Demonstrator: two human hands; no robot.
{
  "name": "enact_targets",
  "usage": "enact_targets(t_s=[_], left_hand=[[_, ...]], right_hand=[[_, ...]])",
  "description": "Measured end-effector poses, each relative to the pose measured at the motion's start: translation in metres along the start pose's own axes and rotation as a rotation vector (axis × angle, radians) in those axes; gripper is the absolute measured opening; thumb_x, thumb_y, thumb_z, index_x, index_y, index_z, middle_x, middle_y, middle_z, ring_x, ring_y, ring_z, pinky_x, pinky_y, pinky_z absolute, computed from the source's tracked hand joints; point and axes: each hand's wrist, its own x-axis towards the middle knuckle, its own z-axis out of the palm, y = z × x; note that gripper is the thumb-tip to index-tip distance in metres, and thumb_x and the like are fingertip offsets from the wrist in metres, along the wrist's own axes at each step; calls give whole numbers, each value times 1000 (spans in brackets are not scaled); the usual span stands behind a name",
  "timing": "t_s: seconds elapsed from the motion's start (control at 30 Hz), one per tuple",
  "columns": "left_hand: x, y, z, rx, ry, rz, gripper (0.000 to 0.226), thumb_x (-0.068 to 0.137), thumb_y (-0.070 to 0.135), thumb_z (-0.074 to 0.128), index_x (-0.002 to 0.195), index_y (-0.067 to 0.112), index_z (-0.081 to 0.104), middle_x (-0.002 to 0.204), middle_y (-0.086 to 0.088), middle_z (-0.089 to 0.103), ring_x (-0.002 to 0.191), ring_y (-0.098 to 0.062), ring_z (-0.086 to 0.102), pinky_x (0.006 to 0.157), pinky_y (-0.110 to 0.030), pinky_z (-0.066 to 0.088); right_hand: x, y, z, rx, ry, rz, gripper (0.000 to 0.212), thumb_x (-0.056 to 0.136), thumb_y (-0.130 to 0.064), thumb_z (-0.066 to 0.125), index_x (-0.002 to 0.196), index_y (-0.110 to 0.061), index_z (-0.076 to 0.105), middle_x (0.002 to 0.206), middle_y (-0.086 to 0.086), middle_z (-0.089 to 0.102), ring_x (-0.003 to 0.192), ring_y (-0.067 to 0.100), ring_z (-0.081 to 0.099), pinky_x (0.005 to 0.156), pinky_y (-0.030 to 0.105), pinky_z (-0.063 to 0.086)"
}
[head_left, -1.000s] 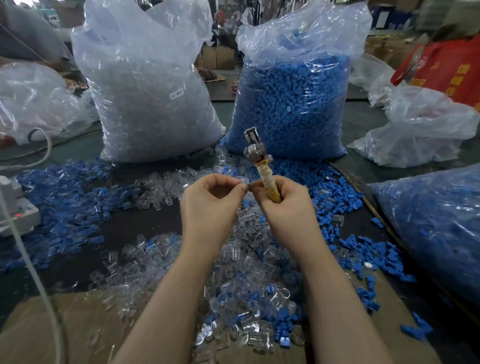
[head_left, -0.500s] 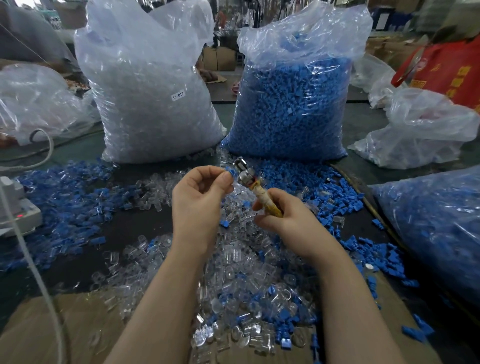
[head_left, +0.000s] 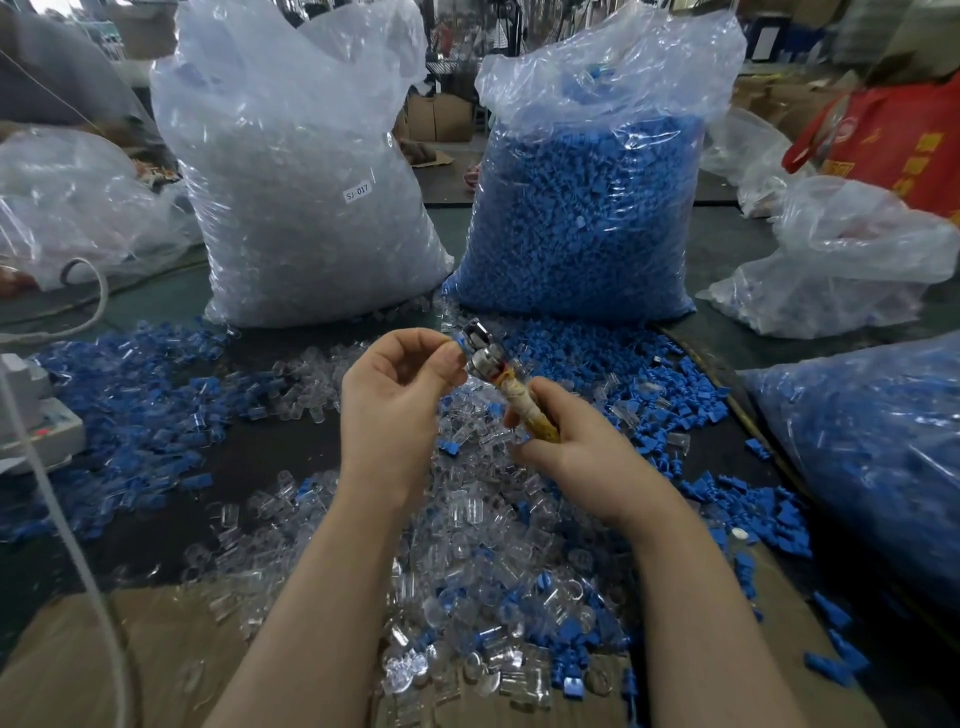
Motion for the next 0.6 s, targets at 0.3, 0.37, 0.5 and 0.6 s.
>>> enact_targets(t_s=[0.3,0.37,0.5,0.6], left_hand=[[0,3,3,-35,6,-33,13,90,1,63,83,12,65,66,10,68,66,-1,62,65,-13,50],[0,3,3,-31,11,-33,13,90,1,62,83,11,65,66,10,68,65,0,62,65,-13,50],[1,2,1,-40,12,-81,12,89,2,64,83,12,66,67,9,69,66,-2,63,65,-14,51],[4,4,-7,-25,25,-131,7,85,6,69,84,13,69,72,5,72,69,-6,65,67,-17,54]], right_hand=[[2,1,5,-85,89,-34,11,70,-17,51,77,-25,48,65,-5,46,55,14,40,56,31,34],[2,3,5,-96,99,-44,14,73,-12,52,75,-25,47,64,-6,46,56,14,40,57,32,34],[3,2,6,-105,96,-34,9,69,-19,49,75,-26,47,64,-6,46,55,13,40,56,32,34],[3,3,6,-120,101,-17,11,75,-18,53,77,-26,47,65,-6,47,55,15,42,56,35,37]])
